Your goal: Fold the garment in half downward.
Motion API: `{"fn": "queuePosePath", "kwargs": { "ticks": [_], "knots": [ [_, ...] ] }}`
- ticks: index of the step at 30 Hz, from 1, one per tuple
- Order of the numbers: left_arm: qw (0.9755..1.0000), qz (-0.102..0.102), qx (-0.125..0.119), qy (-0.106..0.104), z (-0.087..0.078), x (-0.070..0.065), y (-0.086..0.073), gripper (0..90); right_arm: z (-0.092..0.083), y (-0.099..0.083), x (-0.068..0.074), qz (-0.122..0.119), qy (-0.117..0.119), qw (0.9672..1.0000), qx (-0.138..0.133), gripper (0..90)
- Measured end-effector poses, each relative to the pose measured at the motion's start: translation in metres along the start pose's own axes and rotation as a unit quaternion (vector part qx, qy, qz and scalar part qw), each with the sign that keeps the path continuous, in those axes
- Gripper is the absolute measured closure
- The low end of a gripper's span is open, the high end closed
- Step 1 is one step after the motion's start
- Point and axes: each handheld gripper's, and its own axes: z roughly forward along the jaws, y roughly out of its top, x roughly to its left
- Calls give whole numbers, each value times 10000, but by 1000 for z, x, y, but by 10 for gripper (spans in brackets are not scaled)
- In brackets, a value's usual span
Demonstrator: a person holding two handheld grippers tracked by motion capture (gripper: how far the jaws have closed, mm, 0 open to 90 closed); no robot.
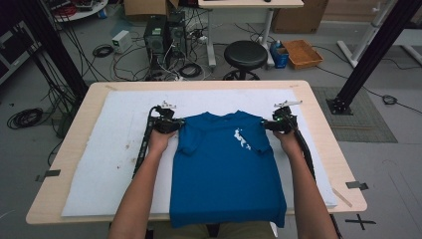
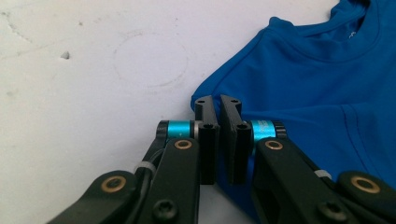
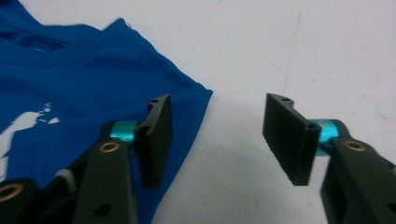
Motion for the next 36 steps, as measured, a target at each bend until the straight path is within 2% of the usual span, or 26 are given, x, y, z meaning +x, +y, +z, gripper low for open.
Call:
{"fn": "queuePosePath", "kwargs": {
  "ticks": [2, 4, 9, 10, 11, 13, 16, 17, 21, 25, 28, 30, 31, 32, 33, 36],
  "knots": [
    [10000, -51, -7, -30, -1, 1, 0, 857, 10, 0, 1, -31, -17, 9999, 164, 503],
    [9999, -88, -21, -77, -1, 3, -1, 857, 13, 0, 2, 1, 88, 9999, 61, 577],
    [9995, -228, -48, -217, -3, 4, -2, 860, 13, 1, 11, -377, 174, 9991, 103, 833],
    [9993, -243, -121, -243, -5, 4, -3, 860, 13, 2, 13, -474, 160, 9987, 113, 873],
    [9991, -248, -212, -274, -7, 4, -4, 861, 12, 2, 14, -500, 157, 9986, 121, 881],
    [9976, -371, -389, -431, -12, 6, -7, 862, 10, 2, 12, -394, 209, 9989, 111, 883],
    [9958, -389, -565, -613, -20, 8, -11, 862, 4, 0, 8, -317, 286, 9991, 2, 885],
    [9951, -404, -578, -695, -23, 9, -11, 863, 1, -1, 7, -323, 313, 9990, -74, 885],
    [9906, -435, -922, -907, -36, 7, -12, 863, -15, 1, 8, -267, 458, 9977, -432, 885],
    [9854, -328, -1184, -1176, -52, 0, -12, 863, -34, -3, 15, -369, 589, 9954, -664, 886],
    [9817, -269, -1304, -1362, -64, -5, -15, 862, -46, -10, 20, -493, 660, 9939, -733, 885],
    [9808, -216, -1327, -1416, -68, -6, -17, 863, -51, -12, 21, -501, 719, 9929, -800, 885],
    [9774, -203, -1420, -1553, -76, -10, -20, 863, -63, -17, 23, -461, 849, 9907, -954, 885],
    [9757, -201, -1450, -1629, -80, -11, -22, 863, -67, -19, 24, -474, 901, 9898, -996, 886],
    [9746, -154, -1461, -1691, -83, -13, -24, 863, -73, -21, 26, -443, 969, 9889, -1033, 886],
    [9723, 11, -1430, -1850, -93, -19, -31, 863, -87, -30, 33, -567, 1159, 9852, -1132, 886]
  ]
}}
